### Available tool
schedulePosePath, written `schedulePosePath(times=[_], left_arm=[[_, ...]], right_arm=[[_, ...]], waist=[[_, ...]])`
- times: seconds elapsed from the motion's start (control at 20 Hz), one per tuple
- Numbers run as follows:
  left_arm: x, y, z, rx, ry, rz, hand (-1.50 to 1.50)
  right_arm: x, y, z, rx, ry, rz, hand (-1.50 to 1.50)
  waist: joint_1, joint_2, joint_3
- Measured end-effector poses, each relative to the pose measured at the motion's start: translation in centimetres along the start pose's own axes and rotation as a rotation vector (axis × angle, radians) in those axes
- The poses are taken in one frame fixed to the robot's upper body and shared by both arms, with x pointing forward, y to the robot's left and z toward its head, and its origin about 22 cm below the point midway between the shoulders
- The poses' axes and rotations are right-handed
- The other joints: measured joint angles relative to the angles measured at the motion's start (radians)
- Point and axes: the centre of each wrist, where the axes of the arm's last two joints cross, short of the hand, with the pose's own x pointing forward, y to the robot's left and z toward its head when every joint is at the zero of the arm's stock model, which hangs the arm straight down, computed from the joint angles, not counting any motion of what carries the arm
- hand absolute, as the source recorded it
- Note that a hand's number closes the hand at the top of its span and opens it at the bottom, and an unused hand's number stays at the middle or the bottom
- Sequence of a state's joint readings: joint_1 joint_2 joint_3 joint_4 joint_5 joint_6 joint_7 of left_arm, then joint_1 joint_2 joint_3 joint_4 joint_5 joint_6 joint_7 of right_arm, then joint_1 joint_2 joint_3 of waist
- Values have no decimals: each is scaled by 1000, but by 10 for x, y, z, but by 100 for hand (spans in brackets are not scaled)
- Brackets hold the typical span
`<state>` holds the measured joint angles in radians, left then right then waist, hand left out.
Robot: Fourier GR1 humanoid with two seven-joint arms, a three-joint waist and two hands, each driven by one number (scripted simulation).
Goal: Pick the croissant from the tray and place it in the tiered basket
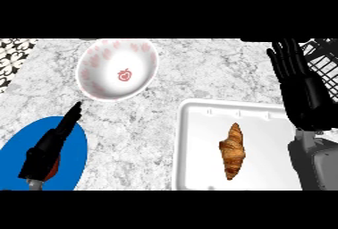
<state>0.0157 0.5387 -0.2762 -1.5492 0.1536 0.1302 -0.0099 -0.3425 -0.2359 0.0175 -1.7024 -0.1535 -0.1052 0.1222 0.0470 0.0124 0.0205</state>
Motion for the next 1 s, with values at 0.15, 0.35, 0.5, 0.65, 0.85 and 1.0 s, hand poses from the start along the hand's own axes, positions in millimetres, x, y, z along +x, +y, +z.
schedulePosePath(times=[0.15,0.35,0.5,0.65,0.85,1.0], left_arm=[[2,-4,-6,1,-18,37,0],[10,-26,-17,-18,-77,139,0],[12,-40,-24,-49,-91,207,0],[9,-53,-33,-66,-102,245,0],[5,-56,-36,-64,-104,265,0],[0,-52,-35,-52,-103,269,0]], right_arm=[[-21,18,-1,-83,68,10,-150],[-54,29,3,-301,220,105,-150],[-78,50,8,-458,303,113,-150],[-88,82,10,-534,258,133,-150],[-86,112,6,-543,227,259,-150],[-85,111,1,-493,267,389,-150]], waist=[[-18,-4,-11],[-34,0,-23],[-29,2,-22],[-30,-2,-20],[-40,-11,-21],[-54,-20,-24]])
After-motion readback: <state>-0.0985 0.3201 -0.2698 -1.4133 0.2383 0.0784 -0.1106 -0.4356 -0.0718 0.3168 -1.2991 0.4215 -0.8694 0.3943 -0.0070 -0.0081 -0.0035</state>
